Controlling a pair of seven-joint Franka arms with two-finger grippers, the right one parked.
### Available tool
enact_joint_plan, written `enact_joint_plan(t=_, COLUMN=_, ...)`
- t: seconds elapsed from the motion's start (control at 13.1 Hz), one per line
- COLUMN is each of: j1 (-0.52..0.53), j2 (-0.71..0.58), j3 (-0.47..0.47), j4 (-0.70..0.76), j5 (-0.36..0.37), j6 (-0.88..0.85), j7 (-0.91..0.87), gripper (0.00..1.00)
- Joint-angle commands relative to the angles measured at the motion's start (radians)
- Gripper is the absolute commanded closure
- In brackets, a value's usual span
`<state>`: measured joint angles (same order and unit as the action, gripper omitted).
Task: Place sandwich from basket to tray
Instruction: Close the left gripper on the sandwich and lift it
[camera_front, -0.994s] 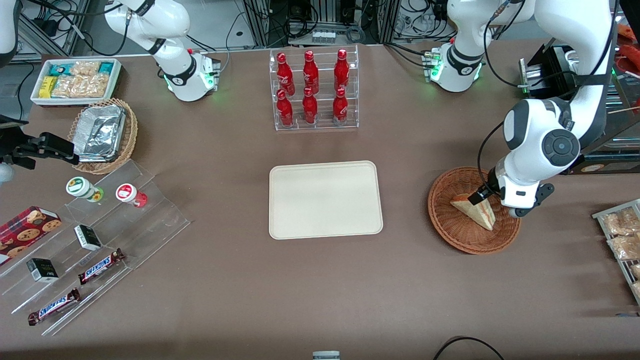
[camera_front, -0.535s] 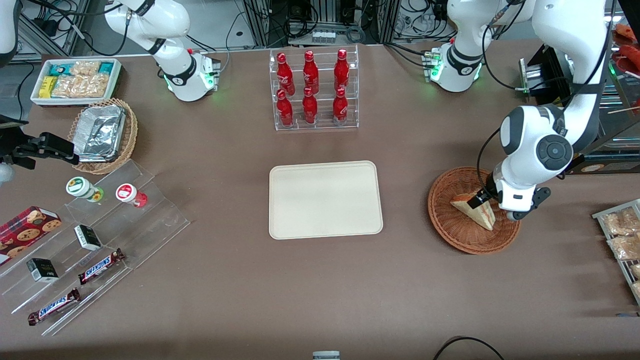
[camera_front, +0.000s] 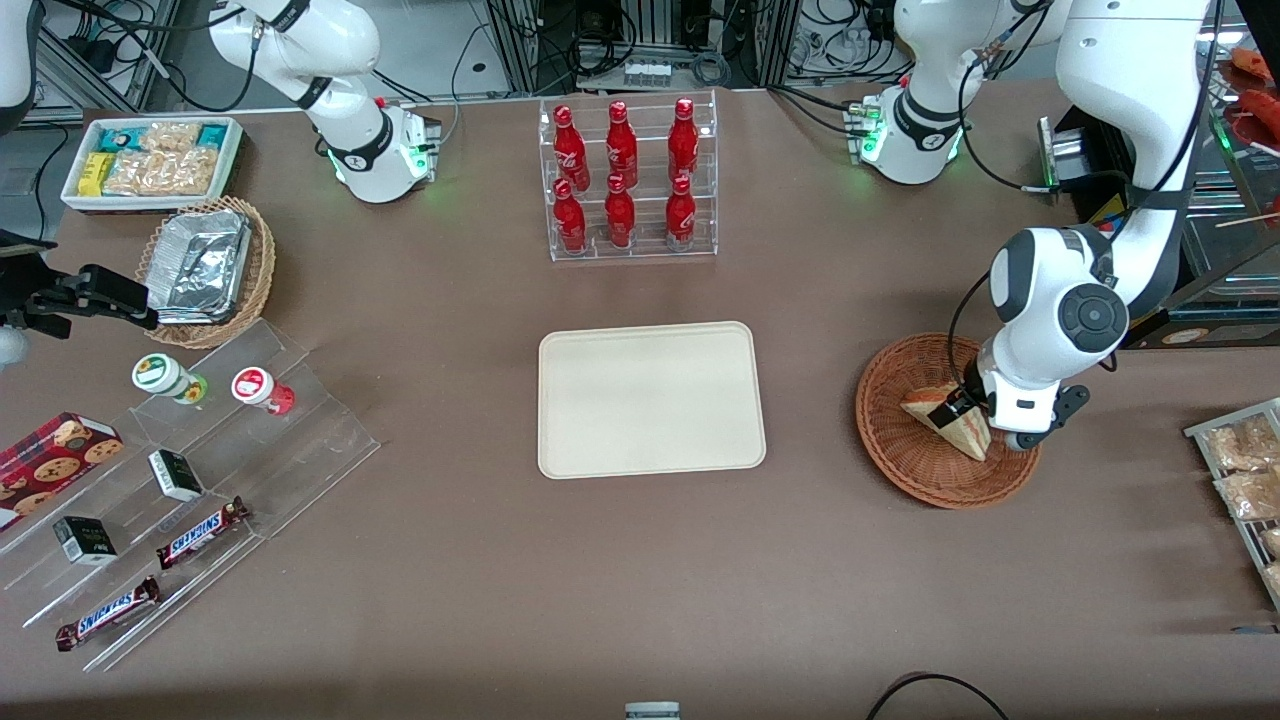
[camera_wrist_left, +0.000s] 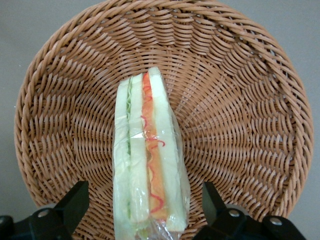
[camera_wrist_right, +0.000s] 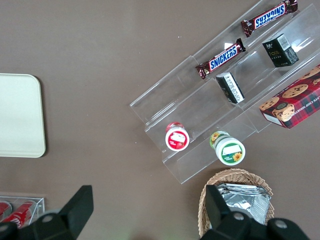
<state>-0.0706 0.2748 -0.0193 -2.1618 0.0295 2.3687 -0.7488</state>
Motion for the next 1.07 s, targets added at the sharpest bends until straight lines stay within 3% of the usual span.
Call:
enact_joint_plan(t=0.0, j1=0.000, j2=0.003, j3=0.001, j4=-0.006, j5=0.023, j6=0.020, j7=-0.024, gripper=0.14)
enact_joint_plan(t=0.08, j1=0.000, j2=0.004, j3=-0.001, j4=-0.007, j5=0.023, j6=0.020, j7=-0.023, gripper=0.32)
enact_joint_plan(t=0.15, j1=-0.001, j2=0.004, j3=0.001, j4=-0.015, j5=0.023, j6=0.020, j7=-0.023, gripper=0.70)
enact_joint_plan(t=0.23, j1=-0.001, j2=0.001, j3=0.001, j4=-0.018, j5=0.023, j6=0.020, j7=-0.023, gripper=0.99)
enact_joint_plan(t=0.61, j1=0.000, j2=-0.025, j3=0.001, j4=-0.009, j5=0.023, j6=-0.017, j7=-0.012, gripper=1.00)
enact_joint_plan(t=0.99, j1=-0.003, j2=-0.078, j3=-0.002, j4=0.155, j5=0.035, j6=-0.319, j7=0.032, gripper=1.00)
